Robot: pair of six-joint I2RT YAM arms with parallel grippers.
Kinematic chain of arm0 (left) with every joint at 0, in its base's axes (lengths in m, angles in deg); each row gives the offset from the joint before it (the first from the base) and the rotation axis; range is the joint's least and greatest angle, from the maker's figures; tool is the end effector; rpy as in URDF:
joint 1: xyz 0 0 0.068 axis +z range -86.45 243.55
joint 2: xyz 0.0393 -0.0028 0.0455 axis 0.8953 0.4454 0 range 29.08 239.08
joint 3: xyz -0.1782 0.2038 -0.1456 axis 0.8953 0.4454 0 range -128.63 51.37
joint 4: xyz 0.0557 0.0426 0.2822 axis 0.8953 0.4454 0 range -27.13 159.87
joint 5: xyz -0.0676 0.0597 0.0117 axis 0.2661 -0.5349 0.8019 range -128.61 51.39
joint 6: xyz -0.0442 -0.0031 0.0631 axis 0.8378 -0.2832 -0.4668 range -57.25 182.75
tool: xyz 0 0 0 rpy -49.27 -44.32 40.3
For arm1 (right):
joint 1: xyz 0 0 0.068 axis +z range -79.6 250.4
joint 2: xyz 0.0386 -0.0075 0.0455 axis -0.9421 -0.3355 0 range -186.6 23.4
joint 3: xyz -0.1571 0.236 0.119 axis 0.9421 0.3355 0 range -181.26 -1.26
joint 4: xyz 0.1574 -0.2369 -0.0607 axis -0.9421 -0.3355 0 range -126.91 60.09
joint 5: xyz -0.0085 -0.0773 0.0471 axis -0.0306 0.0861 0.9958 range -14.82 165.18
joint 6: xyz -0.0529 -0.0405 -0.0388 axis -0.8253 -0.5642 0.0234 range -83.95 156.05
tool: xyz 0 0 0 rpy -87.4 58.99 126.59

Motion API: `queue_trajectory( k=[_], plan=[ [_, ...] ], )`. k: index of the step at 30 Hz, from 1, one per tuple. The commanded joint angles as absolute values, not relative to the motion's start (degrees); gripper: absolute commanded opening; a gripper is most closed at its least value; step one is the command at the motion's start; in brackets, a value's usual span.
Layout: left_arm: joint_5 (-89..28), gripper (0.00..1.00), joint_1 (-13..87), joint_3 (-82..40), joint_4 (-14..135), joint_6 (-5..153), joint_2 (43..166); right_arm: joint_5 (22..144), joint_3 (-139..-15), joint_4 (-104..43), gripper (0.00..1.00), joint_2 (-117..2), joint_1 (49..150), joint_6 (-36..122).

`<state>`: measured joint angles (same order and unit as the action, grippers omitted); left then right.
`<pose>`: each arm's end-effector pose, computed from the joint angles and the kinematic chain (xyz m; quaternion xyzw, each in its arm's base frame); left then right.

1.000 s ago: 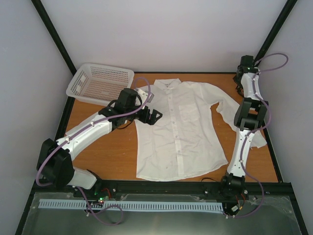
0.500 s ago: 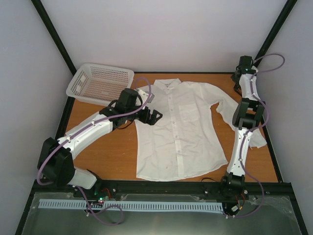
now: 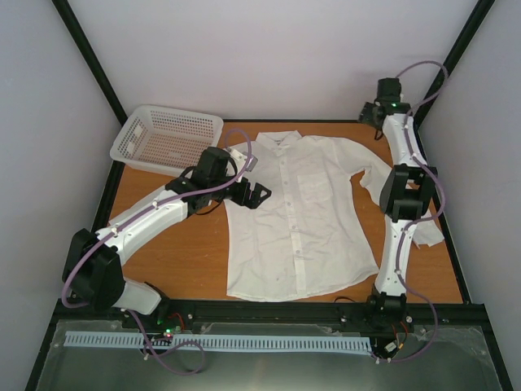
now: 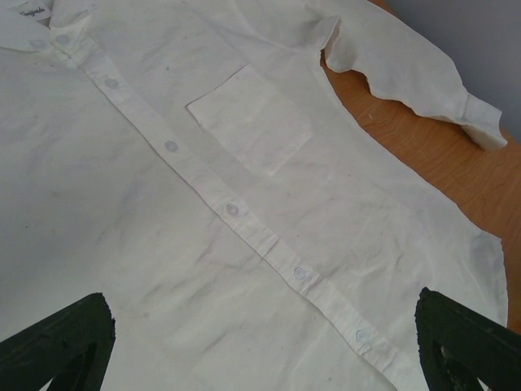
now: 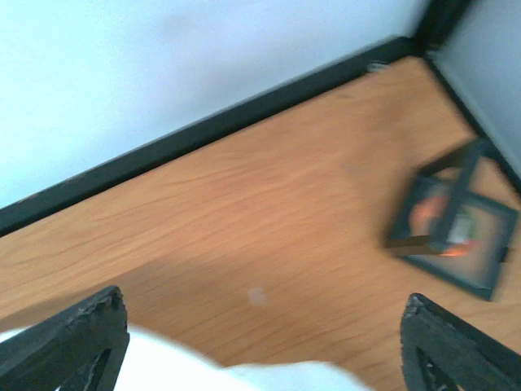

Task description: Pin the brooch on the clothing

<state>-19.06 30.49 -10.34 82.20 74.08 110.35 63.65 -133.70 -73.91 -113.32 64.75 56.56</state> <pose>0.2902 -0.2150 0.2885 0.2395 0.8593 -0.3025 0.3357 0.6057 -0.0732 0.2550 0.2452 0.8975 -0.0473 0.3634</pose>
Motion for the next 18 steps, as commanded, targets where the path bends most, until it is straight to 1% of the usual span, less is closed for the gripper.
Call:
queue_trajectory(
  k=[1,4,7,10,18],
  plan=[
    [-17.33,1.0,31.03,-11.5,81.1,73.16,110.5,75.23,-125.99,-73.83,0.9,-106.1,69.09,51.3],
    [-17.36,1.0,31.03,-11.39,81.1,73.2,110.31,80.58,-121.91,-74.21,0.95,-106.45,70.74,51.07],
    [-17.3,1.0,31.03,-11.38,81.0,73.14,110.19,83.75,-117.12,-71.41,0.95,-106.28,70.93,51.94],
    [-17.37,1.0,31.03,-11.31,80.98,73.12,109.98,82.18,-114.92,-69.93,0.97,-107.01,70.57,52.04],
    [-17.56,1.0,31.08,-11.29,81.04,73.0,110.17,79.39,-116.95,-67.13,1.0,-113.13,67.95,49.86]
  ],
)
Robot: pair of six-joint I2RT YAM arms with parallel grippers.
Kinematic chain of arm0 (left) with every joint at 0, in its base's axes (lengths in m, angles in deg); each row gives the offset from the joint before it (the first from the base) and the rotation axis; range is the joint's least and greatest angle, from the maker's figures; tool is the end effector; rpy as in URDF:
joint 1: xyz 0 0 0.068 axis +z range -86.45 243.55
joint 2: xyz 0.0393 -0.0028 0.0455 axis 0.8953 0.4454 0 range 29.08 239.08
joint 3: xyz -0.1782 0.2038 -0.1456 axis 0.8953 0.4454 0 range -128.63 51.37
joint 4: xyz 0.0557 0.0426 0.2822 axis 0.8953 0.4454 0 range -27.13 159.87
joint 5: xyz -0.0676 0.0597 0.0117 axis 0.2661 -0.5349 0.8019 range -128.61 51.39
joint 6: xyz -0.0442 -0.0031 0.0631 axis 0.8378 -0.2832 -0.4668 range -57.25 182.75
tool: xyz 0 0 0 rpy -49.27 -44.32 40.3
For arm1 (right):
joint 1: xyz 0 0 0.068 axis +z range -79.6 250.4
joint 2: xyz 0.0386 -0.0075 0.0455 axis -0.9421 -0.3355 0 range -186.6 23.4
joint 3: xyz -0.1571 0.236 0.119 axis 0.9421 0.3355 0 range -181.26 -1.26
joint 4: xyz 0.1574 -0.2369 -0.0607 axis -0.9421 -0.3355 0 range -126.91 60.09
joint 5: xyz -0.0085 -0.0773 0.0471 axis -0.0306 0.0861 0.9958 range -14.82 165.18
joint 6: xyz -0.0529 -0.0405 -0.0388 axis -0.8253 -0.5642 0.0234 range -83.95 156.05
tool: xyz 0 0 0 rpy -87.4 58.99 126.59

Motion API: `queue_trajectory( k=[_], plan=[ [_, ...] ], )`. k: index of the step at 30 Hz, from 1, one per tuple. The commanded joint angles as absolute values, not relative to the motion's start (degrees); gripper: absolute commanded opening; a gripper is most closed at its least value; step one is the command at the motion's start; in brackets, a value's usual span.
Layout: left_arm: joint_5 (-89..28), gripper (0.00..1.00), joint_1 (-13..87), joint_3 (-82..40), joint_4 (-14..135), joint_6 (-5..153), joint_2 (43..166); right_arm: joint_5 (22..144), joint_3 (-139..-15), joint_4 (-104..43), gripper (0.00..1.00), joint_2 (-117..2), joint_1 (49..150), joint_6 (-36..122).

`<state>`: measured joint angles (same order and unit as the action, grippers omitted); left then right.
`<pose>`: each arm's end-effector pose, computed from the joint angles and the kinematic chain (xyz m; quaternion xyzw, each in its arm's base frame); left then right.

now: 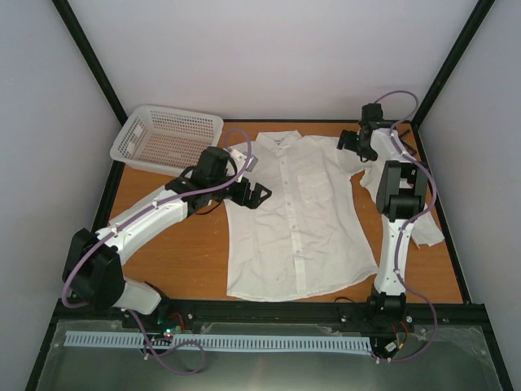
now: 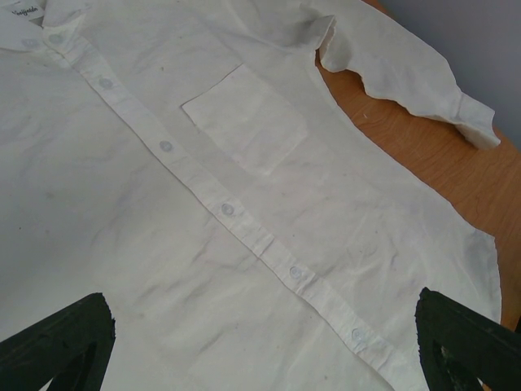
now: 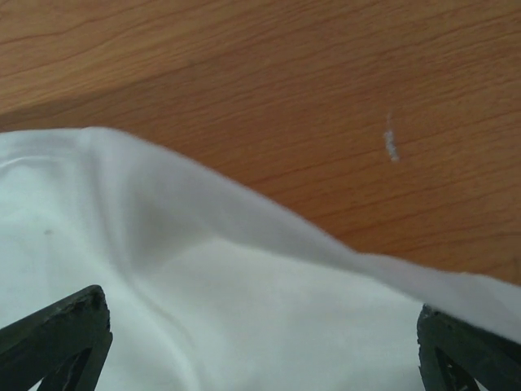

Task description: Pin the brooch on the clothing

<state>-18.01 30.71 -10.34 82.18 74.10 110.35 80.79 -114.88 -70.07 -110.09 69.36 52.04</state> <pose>0.2902 -0.2147 0.2888 0.2412 0.8576 -0.3092 0.3327 0.5759 -0.0041 0.1728 0.1303 0.9561 0.0804 0.2499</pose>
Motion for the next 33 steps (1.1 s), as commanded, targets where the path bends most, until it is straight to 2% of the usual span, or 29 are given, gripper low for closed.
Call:
queue_trajectory(
  k=[1,8,16,20,25,33],
  plan=[
    [-17.54,1.0,31.04,-11.29,81.02,73.01,110.15,78.99,-117.89,-66.95,1.0,-114.16,67.49,49.44],
    [-18.04,1.0,31.06,-11.21,81.07,72.88,110.25,78.6,-127.83,-69.67,1.0,-121.3,65.15,47.42],
    [-17.55,1.0,31.11,-11.21,81.03,73.03,110.39,84.65,-132.15,-75.6,1.0,-118.18,65.65,46.31],
    [-17.02,1.0,31.13,-11.16,80.86,73.19,110.33,86.7,-120.47,-75.05,1.0,-108.95,66.94,47.23],
    [-16.8,1.0,31.12,-11.12,80.81,73.21,109.86,88.53,-98.66,-63.72,1.0,-94.99,65.56,50.6],
    [-16.61,1.0,31.1,-10.9,80.54,73.21,109.31,91.93,-83.97,-55.57,1.0,-91.03,61.17,53.71]
  ],
)
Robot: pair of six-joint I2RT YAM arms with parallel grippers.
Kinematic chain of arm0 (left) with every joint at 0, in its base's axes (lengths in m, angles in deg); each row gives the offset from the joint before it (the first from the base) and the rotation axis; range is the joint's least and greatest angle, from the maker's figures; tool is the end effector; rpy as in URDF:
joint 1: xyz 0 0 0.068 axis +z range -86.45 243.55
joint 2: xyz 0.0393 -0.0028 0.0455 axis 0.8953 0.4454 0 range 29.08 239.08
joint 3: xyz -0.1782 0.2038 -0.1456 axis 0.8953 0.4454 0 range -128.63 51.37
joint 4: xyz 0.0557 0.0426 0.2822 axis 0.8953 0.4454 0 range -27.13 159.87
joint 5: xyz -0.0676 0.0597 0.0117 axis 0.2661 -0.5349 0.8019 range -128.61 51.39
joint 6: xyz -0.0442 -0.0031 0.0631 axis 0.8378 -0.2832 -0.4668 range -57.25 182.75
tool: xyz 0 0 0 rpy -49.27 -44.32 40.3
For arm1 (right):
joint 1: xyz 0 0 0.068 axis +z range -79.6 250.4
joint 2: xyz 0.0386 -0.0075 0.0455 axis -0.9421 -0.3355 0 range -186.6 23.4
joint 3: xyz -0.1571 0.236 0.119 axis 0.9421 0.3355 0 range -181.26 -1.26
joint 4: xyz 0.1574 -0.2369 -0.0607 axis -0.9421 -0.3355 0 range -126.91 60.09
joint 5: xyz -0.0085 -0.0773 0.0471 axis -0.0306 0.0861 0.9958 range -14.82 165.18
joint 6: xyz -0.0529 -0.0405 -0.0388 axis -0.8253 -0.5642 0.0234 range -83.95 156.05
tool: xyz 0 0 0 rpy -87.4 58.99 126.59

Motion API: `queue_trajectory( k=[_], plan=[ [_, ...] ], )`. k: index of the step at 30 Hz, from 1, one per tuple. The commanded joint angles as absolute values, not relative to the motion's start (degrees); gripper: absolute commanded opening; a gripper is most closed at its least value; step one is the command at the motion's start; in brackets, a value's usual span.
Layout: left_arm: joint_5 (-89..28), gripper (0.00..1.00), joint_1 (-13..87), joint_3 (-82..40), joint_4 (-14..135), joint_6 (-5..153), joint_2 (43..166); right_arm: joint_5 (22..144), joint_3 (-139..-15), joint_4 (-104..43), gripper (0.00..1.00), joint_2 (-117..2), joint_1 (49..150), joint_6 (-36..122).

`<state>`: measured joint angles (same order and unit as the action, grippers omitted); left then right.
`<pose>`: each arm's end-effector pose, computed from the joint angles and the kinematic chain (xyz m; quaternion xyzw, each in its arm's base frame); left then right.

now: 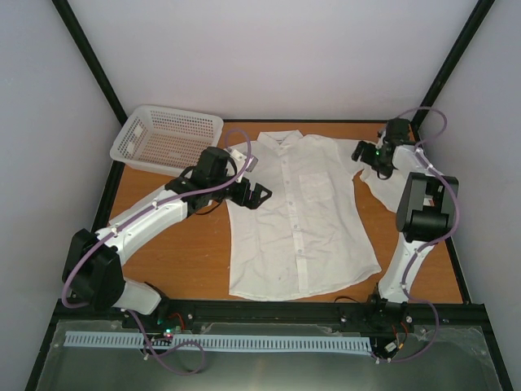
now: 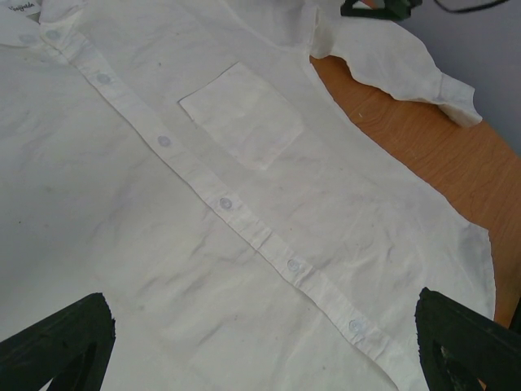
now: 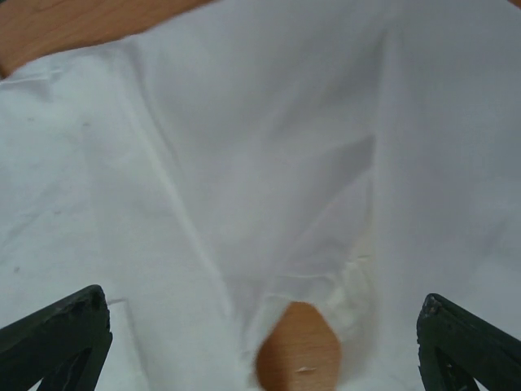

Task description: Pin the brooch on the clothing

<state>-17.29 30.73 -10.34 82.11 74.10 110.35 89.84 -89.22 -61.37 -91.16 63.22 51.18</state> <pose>0.2897 -0.2152 0.2891 0.2436 0.8559 -0.3143 0.3307 0.4892 -0.0450 0.1994 0.1500 0.9424 0.1413 0.2637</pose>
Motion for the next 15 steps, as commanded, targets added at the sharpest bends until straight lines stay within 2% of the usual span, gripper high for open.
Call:
queue_trajectory(
  k=[1,10,15],
  plan=[
    [-16.68,1.0,31.12,-10.94,80.6,73.21,109.31,92.35,-82.12,-54.17,1.0,-90.8,60.43,54.19],
    [-16.48,1.0,31.15,-10.85,80.58,73.2,109.54,88.88,-66.28,-48.37,1.0,-85.16,52.33,56.15],
    [-16.14,1.0,31.13,-10.94,80.54,73.29,109.76,88.9,-63.35,-49.28,1.0,-82.2,49.87,54.65]
  ],
)
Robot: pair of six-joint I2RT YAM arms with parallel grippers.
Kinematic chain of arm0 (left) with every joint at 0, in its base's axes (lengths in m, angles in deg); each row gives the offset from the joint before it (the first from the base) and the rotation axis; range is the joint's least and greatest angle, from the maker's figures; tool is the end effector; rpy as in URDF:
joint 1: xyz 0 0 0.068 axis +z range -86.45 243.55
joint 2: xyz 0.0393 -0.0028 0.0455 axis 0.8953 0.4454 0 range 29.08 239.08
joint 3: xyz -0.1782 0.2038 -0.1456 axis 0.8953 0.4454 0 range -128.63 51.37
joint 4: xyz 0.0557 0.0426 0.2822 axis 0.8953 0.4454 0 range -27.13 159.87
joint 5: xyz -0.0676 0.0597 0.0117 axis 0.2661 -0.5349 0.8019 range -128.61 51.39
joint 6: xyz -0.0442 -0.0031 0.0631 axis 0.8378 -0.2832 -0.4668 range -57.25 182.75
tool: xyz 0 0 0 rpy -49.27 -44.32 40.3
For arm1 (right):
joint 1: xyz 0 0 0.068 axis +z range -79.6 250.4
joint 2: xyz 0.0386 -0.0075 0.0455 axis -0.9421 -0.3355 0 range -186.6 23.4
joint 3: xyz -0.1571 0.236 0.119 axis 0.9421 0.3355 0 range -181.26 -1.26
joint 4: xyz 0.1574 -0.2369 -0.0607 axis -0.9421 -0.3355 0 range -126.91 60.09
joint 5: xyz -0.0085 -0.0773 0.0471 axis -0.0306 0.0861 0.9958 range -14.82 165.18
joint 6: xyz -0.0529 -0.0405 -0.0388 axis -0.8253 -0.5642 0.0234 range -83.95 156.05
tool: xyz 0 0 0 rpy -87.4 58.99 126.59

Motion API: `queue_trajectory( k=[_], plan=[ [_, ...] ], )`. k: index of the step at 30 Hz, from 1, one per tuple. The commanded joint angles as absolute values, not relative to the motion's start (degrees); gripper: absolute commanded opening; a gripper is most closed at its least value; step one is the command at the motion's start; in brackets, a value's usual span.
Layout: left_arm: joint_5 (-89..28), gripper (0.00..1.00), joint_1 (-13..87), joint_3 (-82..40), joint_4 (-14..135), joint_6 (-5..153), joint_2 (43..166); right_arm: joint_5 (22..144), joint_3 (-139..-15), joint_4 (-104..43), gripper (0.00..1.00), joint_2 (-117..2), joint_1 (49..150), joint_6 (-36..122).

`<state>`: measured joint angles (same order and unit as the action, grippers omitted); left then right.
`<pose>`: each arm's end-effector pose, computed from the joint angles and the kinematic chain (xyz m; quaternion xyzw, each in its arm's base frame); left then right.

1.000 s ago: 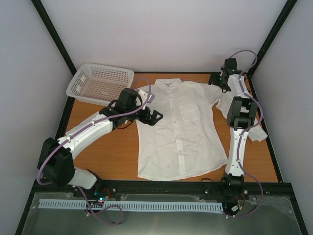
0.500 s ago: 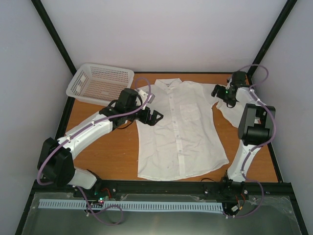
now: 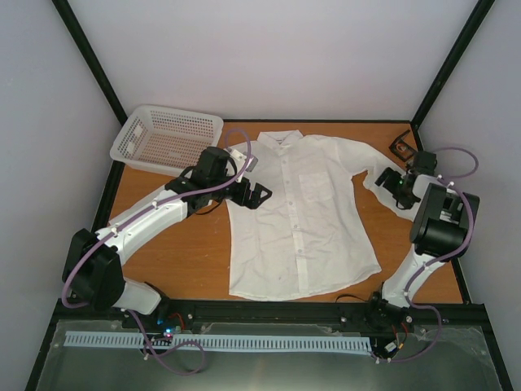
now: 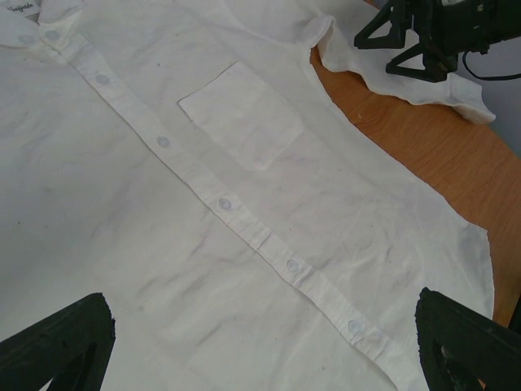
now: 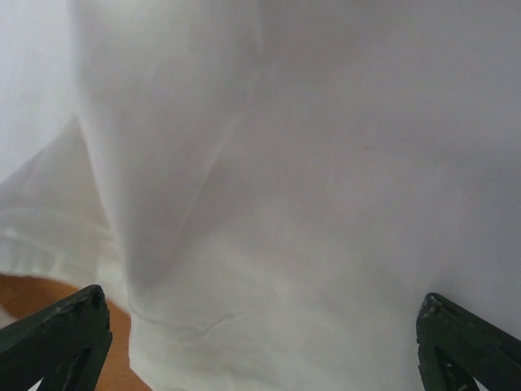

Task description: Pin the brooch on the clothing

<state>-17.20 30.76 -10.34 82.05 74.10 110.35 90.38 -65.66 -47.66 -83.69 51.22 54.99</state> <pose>0.2898 -0.2151 0.2892 0.2437 0.8555 -0.3149 0.3310 0.4018 -0.1216 0.1374 0.2810 0.9169 0.1273 0.2531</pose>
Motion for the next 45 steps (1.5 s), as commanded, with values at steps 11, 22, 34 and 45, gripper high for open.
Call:
queue_trajectory(
  k=[11,22,34,45],
  plan=[
    [-15.53,1.0,31.12,-11.03,80.58,73.33,110.34,91.34,-70.52,-56.68,1.0,-77.9,54.56,51.08],
    [-15.63,1.0,31.12,-10.94,80.52,73.39,110.42,97.44,-69.93,-56.82,1.0,-78.81,66.06,51.98],
    [-15.4,1.0,31.12,-10.9,80.45,73.38,109.95,100.73,-51.05,-50.71,1.0,-73.1,70.42,58.12],
    [-14.83,1.0,31.21,-11.03,80.45,73.53,109.85,92.61,-43.81,-53.15,1.0,-59.65,70.41,60.09]
  ],
)
